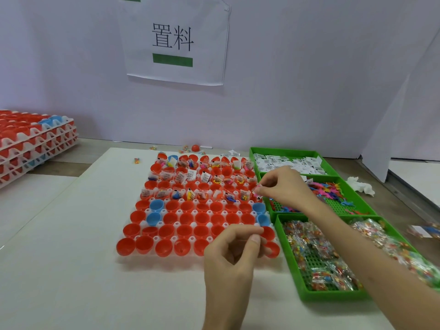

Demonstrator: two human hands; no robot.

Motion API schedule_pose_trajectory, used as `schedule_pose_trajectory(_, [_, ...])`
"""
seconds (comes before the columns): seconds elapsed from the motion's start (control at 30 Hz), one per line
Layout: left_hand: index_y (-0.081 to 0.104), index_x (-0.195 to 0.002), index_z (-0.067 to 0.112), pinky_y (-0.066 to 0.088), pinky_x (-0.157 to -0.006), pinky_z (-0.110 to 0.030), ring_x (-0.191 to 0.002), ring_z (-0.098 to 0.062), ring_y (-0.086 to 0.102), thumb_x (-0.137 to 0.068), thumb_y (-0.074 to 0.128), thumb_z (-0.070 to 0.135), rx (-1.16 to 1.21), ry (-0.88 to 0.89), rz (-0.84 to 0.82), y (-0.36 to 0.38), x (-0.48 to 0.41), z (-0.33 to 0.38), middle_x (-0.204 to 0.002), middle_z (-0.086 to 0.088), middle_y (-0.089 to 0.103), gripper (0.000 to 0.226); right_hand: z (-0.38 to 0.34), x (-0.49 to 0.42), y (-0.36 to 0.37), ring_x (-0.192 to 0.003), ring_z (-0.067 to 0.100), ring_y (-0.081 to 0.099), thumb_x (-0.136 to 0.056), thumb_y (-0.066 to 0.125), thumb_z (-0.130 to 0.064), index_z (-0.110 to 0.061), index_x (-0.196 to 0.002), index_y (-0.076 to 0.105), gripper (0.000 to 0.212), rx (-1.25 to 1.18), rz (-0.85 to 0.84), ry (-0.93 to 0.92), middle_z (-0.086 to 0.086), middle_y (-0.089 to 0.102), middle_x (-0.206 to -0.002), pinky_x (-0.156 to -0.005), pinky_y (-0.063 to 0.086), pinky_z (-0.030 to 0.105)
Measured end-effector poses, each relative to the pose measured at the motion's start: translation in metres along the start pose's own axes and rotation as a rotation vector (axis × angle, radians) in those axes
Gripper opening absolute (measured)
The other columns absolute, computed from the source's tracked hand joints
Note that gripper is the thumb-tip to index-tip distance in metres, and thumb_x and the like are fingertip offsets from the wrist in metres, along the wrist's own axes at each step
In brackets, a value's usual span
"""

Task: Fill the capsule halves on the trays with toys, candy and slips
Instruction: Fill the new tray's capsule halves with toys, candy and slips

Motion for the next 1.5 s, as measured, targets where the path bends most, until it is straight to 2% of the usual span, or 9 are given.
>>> schedule_pose_trajectory(0.13, [0.078,-0.085,0.025,0.059,-0.069,-0.026,-0.077,-0.025,0.073,-0.093,0.062,-0.004,0.004,-0.009,-0.016,0.000,0.001,0.001,-0.078,-0.006,0.075,0.034,-0.003,-0.002,0.008,-0.061,-0.007,0.057,-0.083,0.080,-0.025,-0.023,-0.080,0.078,0.004,0.044,-0.021,0.036,-0.019,0.063,-0.066,-0.053,0.035,0.008])
schedule_pose_trajectory(0.3, [0.077,-0.084,0.023,0.059,-0.070,-0.026,-0.074,-0.021,0.072,-0.092,0.062,-0.005,0.003,-0.016,-0.025,0.000,0.001,0.002,-0.077,-0.005,0.074,0.033,-0.006,-0.004,0.015,-0.062,-0.004,0.060,-0.083,0.077,-0.015,-0.030,-0.067,0.069,0.023,0.070,-0.056,0.066,-0.019,0.062,-0.067,-0.050,0.037,0.006])
schedule_pose_trajectory(0.67, [0.077,-0.084,0.020,0.058,-0.065,-0.024,-0.073,-0.024,0.072,-0.092,0.062,-0.005,0.028,-0.045,-0.025,0.000,0.000,0.004,-0.077,-0.007,0.074,0.031,-0.016,-0.009,0.018,-0.071,0.001,0.062,-0.080,0.081,-0.010,-0.016,-0.081,0.078,0.006,0.138,-0.128,0.082,-0.004,0.073,-0.088,-0.058,0.044,0.011])
schedule_pose_trajectory(0.83, [0.077,-0.082,0.014,0.058,-0.063,-0.025,-0.071,-0.027,0.071,-0.091,0.062,-0.007,0.044,-0.050,-0.010,-0.001,-0.001,0.003,-0.076,-0.011,0.073,0.027,-0.015,-0.006,0.013,-0.098,0.020,0.065,-0.074,0.087,-0.014,-0.018,-0.076,0.070,0.017,0.107,-0.074,0.078,0.000,0.070,-0.104,-0.083,0.054,0.031])
schedule_pose_trajectory(0.97, [0.077,-0.080,0.014,0.056,-0.060,-0.023,-0.068,-0.025,0.070,-0.090,0.062,-0.010,0.023,-0.041,-0.011,-0.001,-0.001,0.003,-0.075,-0.011,0.073,0.030,-0.011,-0.008,0.012,-0.080,0.007,0.061,-0.075,0.086,-0.017,-0.018,-0.074,0.071,0.015,0.102,-0.118,0.048,-0.015,0.061,-0.082,-0.065,0.045,0.017])
schedule_pose_trajectory(1.03, [0.077,-0.079,0.014,0.056,-0.059,-0.022,-0.066,-0.024,0.070,-0.090,0.062,-0.010,0.016,-0.033,-0.008,-0.001,-0.001,0.003,-0.074,-0.011,0.072,0.030,-0.010,-0.009,0.009,-0.071,0.004,0.060,-0.074,0.087,-0.020,-0.022,-0.074,0.070,0.017,0.091,-0.117,0.037,-0.013,0.062,-0.076,-0.057,0.040,0.015])
schedule_pose_trajectory(1.23, [0.077,-0.078,0.019,0.055,-0.058,-0.021,-0.065,-0.022,0.070,-0.090,0.062,-0.009,0.027,-0.024,-0.006,-0.001,-0.001,0.003,-0.073,-0.010,0.072,0.034,-0.005,-0.007,-0.007,-0.068,-0.001,0.061,-0.078,0.083,-0.040,-0.032,-0.075,0.070,0.015,0.053,-0.104,0.008,-0.016,0.065,-0.073,-0.055,0.038,0.013])
schedule_pose_trajectory(1.33, [0.077,-0.080,0.023,0.055,-0.058,-0.021,-0.065,-0.022,0.070,-0.090,0.061,-0.009,0.029,-0.009,-0.012,-0.001,-0.001,0.003,-0.073,-0.010,0.072,0.037,0.005,-0.011,-0.019,-0.072,-0.002,0.062,-0.084,0.074,-0.048,-0.036,-0.076,0.069,0.016,-0.032,-0.005,0.017,-0.017,0.068,-0.078,-0.057,0.040,0.015])
schedule_pose_trajectory(1.5, [0.077,-0.081,0.024,0.056,-0.061,-0.025,-0.067,-0.021,0.069,-0.092,0.065,0.000,-0.031,0.041,-0.047,0.002,0.002,0.003,-0.075,-0.007,0.073,0.029,0.058,-0.037,-0.028,-0.083,0.012,0.065,-0.094,0.066,-0.026,-0.017,-0.099,0.076,0.015,-0.047,0.269,0.155,0.003,0.075,-0.101,-0.072,0.047,0.025])
Point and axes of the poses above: each hand's wrist, its own x-axis away from the middle knuckle, its own y-axis out of the palm, z = x × y, the point moved 2 cm from there along -x, towards the middle knuckle
